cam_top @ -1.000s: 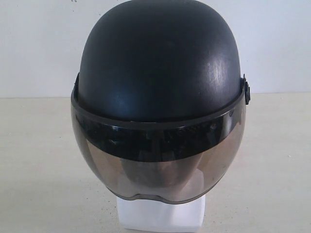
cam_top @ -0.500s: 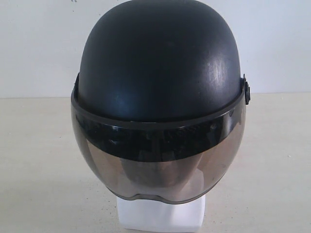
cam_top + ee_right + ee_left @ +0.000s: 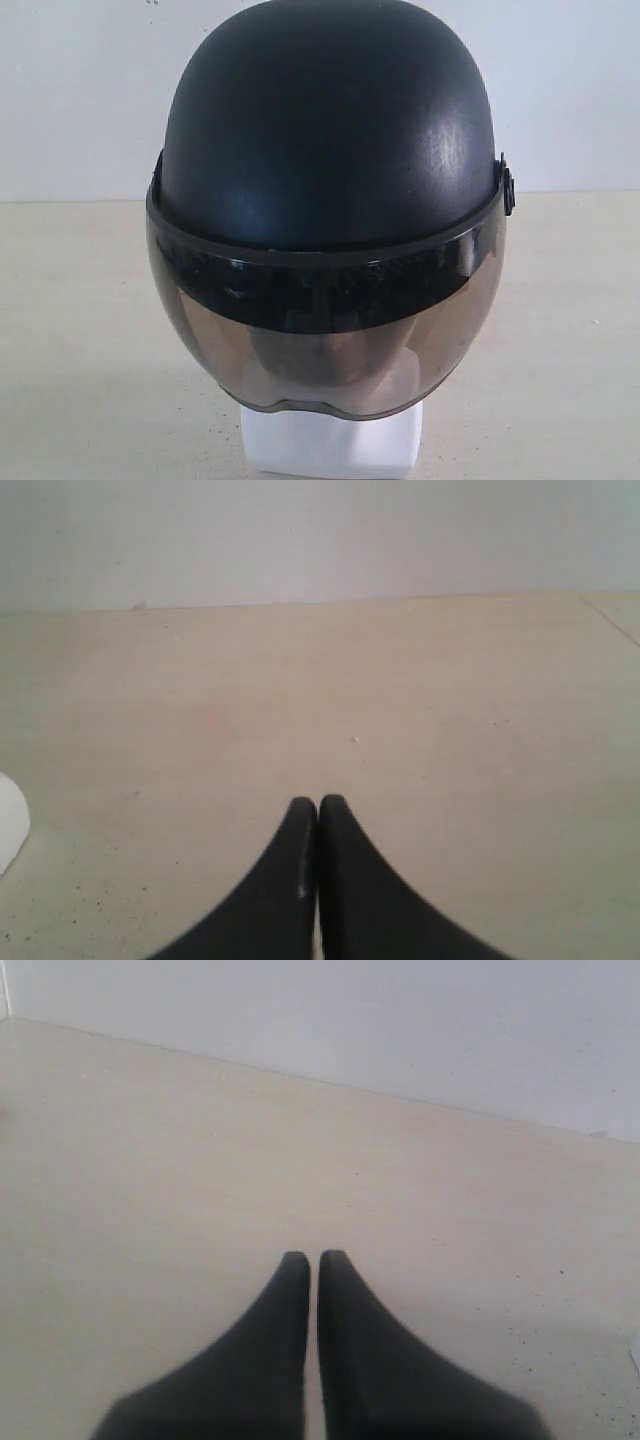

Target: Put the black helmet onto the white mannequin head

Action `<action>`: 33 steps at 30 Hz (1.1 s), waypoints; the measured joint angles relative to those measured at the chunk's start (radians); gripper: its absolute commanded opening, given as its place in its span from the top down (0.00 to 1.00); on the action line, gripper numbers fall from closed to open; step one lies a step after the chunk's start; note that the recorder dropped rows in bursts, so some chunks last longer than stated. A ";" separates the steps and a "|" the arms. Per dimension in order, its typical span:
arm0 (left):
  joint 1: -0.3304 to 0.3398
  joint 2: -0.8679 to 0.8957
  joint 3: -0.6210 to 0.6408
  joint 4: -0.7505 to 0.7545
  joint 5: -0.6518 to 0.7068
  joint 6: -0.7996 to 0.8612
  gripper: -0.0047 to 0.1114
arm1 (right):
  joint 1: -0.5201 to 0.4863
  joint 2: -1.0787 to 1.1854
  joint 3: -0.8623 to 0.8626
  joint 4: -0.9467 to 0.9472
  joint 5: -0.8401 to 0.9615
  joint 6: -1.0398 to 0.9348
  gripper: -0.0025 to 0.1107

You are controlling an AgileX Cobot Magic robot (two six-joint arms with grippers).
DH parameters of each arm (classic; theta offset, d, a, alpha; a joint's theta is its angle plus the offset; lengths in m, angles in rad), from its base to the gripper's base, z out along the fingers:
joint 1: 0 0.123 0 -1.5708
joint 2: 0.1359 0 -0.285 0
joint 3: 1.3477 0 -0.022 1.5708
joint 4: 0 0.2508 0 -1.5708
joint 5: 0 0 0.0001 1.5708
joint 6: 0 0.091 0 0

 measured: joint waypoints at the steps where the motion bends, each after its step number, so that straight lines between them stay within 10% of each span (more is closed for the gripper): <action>1: 0.000 0.000 0.000 0.000 0.000 0.000 0.92 | -0.001 0.000 0.001 -0.001 0.010 0.000 0.98; 33: 0.000 0.000 0.000 0.000 0.000 0.002 0.92 | -0.003 0.000 0.001 -0.002 0.019 0.010 0.98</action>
